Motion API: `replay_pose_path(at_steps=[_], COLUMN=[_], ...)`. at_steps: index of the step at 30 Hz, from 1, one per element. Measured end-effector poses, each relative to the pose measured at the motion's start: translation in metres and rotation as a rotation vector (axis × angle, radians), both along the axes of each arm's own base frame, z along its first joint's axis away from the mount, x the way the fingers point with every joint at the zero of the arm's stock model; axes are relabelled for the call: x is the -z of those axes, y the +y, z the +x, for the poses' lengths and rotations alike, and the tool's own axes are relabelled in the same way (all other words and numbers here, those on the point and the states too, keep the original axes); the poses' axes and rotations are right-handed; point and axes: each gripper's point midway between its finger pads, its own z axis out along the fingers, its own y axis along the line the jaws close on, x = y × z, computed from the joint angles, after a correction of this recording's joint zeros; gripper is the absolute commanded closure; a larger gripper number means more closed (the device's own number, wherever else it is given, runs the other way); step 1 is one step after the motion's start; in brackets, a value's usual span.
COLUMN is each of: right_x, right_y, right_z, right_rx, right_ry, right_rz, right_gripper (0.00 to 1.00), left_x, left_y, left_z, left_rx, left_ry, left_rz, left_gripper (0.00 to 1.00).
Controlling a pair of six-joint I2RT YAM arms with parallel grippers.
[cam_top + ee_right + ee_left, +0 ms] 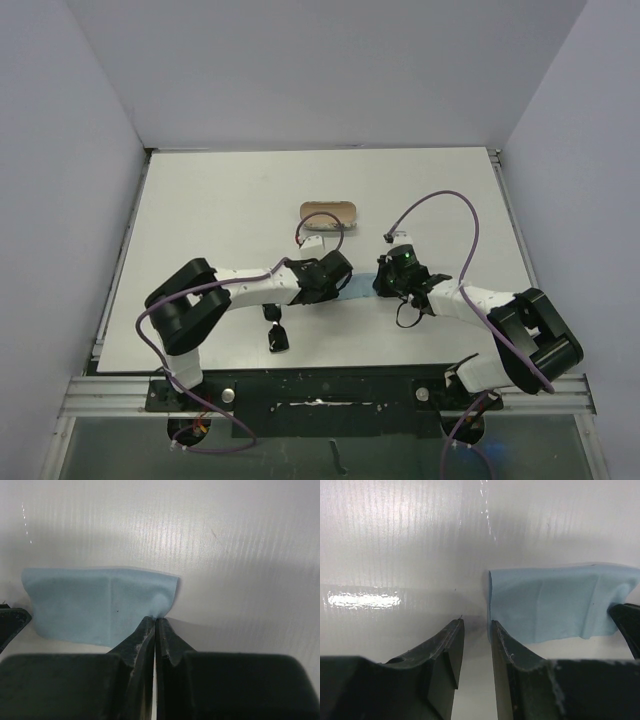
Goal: Organize the sunglasses
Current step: Pick up the glasses cleaning cloth from the center of the board.
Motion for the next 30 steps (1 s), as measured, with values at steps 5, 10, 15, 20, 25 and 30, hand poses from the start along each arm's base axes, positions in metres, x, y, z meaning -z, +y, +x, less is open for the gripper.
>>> replay_pose_path(at_steps=[5, 10, 15, 20, 25, 30], right_x=[0.0000, 0.0000, -0.0001, 0.0000, -0.0001, -0.0001], right_y=[0.0003, 0.0004, 0.0007, 0.0008, 0.0009, 0.0009], right_z=[0.0003, 0.0004, 0.0009, 0.0010, 0.0011, 0.0012], right_rx=[0.000, 0.000, 0.000, 0.000, 0.000, 0.000], right_ry=[-0.003, -0.004, -0.009, -0.011, -0.011, -0.011], right_rz=[0.003, 0.003, 0.006, 0.007, 0.007, 0.007], right_gripper=[1.00, 1.00, 1.00, 1.00, 1.00, 1.00], left_x=[0.0001, 0.0006, 0.0005, 0.0007, 0.0007, 0.0007], left_y=[-0.0040, -0.0051, -0.0055, -0.0070, -0.0076, -0.0087], left_z=[0.0030, 0.0034, 0.0032, 0.0032, 0.0028, 0.0023], left_rx=[0.013, 0.016, 0.017, 0.019, 0.020, 0.021], left_ry=[0.008, 0.013, 0.014, 0.017, 0.020, 0.023], left_rz=[0.024, 0.034, 0.032, 0.029, 0.027, 0.021], left_gripper=[0.72, 0.73, 0.74, 0.74, 0.75, 0.75])
